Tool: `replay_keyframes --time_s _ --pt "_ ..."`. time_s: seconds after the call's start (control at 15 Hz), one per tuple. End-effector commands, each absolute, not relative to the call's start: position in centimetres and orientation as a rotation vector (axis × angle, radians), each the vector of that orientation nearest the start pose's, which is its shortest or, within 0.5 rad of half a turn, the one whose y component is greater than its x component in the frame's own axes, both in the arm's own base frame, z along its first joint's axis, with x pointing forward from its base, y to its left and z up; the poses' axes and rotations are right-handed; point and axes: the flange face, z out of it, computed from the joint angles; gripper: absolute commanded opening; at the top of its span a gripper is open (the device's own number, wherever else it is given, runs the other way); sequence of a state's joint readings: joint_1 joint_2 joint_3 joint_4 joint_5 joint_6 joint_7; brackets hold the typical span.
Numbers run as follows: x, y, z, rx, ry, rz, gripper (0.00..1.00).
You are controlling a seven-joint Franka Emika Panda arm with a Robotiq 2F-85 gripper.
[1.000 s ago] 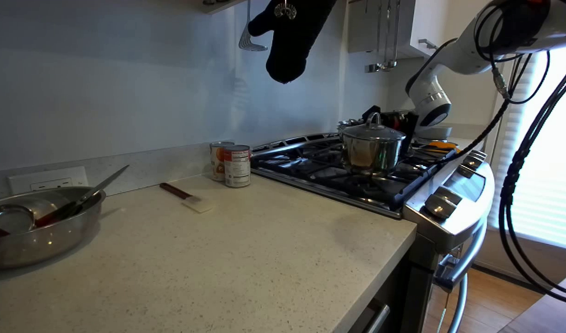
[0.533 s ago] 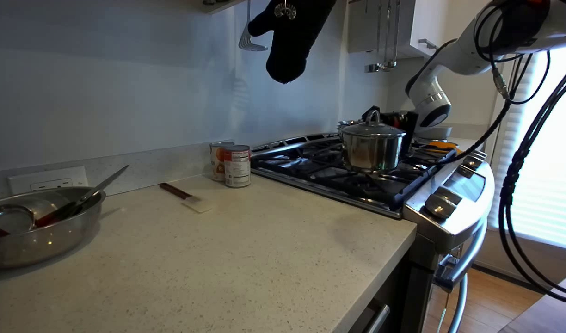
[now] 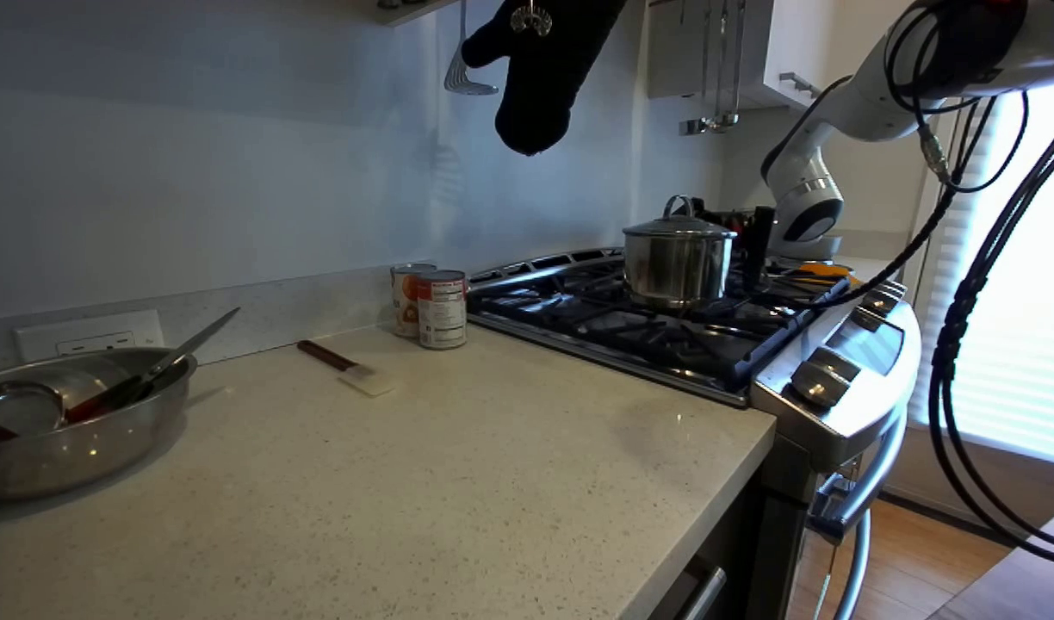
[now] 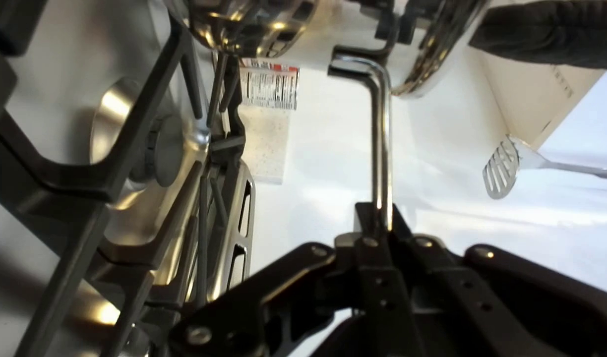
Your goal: Pick up the silver pot and place it on the top left cooker on the hob of the stove
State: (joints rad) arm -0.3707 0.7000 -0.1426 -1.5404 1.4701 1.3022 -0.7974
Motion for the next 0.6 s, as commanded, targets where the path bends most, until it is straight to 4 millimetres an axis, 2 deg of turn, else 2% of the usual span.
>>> replay_keyframes --time_s 0.0,0.2,0.53 --pt "62.9 -19.8 31.4 -1.505 0.240 -0.355 0.01" --pt "62.7 -19.7 32.2 -1.452 0.328 -0.429 0.01" --pt "62.0 -18.3 33.7 -1.356 0.436 -0.557 0.01"
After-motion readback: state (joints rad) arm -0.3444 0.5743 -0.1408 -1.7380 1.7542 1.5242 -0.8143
